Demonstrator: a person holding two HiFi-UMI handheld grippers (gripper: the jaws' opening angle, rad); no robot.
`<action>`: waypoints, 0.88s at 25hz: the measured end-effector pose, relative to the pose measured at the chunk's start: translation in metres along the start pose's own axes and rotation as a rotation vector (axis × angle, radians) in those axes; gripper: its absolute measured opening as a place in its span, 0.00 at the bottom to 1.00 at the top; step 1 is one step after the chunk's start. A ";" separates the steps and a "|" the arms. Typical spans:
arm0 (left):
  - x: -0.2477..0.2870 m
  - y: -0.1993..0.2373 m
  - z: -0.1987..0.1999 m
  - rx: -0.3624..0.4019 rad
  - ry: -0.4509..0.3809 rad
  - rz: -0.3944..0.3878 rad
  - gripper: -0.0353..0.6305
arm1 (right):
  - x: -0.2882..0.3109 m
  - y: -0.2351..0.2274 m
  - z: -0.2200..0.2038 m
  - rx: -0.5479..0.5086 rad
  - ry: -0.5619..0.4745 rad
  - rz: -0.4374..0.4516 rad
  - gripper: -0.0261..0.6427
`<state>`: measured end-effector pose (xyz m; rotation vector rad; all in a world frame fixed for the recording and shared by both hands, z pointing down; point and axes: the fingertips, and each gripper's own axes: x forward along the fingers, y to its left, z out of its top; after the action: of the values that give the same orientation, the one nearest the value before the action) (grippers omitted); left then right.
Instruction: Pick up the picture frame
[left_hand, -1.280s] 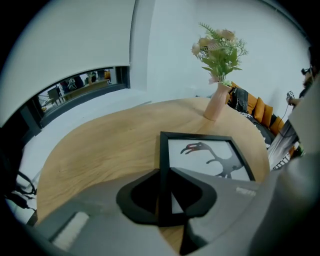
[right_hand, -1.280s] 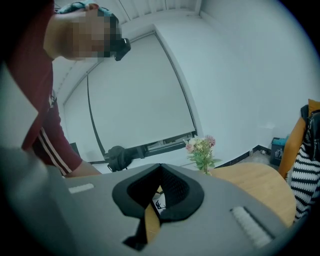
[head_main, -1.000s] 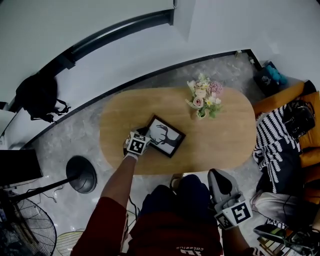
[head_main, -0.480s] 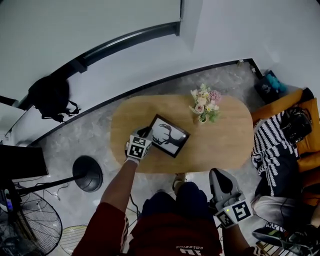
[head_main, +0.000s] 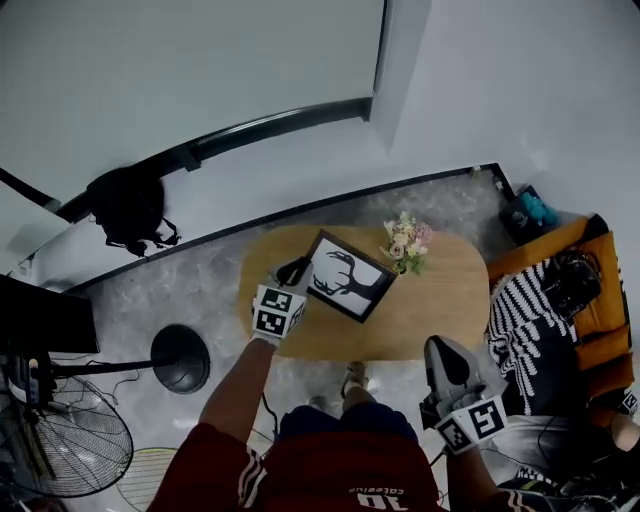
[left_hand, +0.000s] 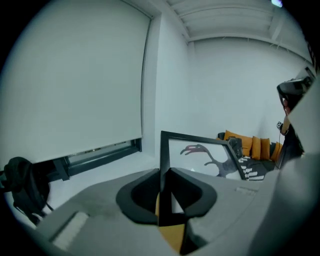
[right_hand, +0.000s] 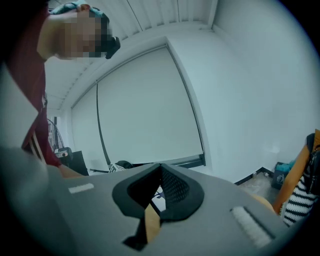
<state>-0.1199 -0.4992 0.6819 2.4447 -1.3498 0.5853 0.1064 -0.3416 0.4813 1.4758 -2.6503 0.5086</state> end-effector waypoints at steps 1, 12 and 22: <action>-0.009 -0.001 0.016 0.000 -0.030 0.003 0.16 | -0.001 0.002 0.006 -0.003 -0.007 0.001 0.04; -0.129 -0.016 0.125 -0.101 -0.284 -0.013 0.16 | -0.018 0.036 0.064 -0.030 -0.105 0.007 0.04; -0.250 0.000 0.133 -0.151 -0.429 0.041 0.17 | -0.046 0.095 0.073 -0.083 -0.176 -0.027 0.04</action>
<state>-0.2113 -0.3730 0.4454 2.5093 -1.5345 -0.0436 0.0588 -0.2812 0.3787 1.5989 -2.7392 0.2742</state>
